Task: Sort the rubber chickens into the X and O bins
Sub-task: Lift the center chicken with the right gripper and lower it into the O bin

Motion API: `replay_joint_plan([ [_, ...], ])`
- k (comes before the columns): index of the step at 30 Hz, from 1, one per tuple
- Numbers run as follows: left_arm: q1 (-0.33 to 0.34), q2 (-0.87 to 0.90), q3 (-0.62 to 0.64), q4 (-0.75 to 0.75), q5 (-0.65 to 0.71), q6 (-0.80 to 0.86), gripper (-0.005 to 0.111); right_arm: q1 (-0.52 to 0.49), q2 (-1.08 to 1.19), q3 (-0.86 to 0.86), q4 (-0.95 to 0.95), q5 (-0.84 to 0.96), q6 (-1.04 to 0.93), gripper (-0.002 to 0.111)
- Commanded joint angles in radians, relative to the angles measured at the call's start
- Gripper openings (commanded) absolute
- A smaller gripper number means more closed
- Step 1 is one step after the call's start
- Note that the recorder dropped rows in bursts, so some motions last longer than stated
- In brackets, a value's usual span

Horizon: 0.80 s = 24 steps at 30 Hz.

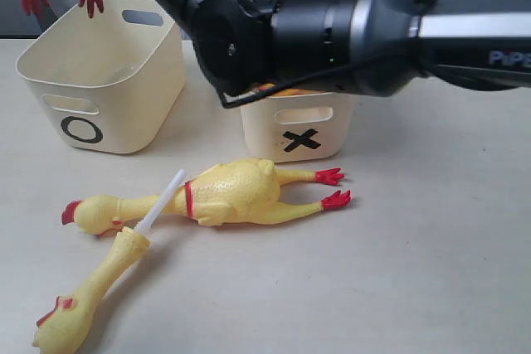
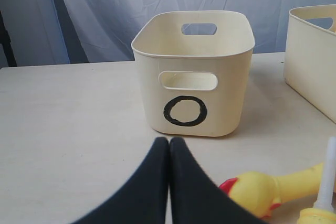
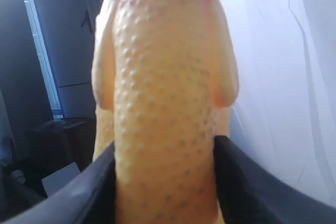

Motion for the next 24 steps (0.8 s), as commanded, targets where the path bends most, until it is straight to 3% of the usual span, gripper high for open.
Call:
replay_joint_plan([
  [1, -0.011, -0.003, -0.007, 0.000, -0.007, -0.002, 0.000, -0.006, 0.074, -0.130, -0.007, 0.098, -0.003, 0.045],
  [8, -0.011, -0.003, -0.007, 0.000, -0.007, -0.002, 0.000, -0.044, 0.204, -0.288, 0.031, 0.057, -0.004, 0.045],
  [15, -0.011, -0.003, -0.007, 0.000, -0.007, -0.002, 0.000, -0.107, 0.293, -0.315, 0.042, 0.104, -0.004, 0.044],
  [24, -0.011, -0.003, -0.007, 0.000, -0.007, -0.002, 0.000, -0.111, 0.379, -0.333, 0.040, 0.079, -0.003, -0.001],
])
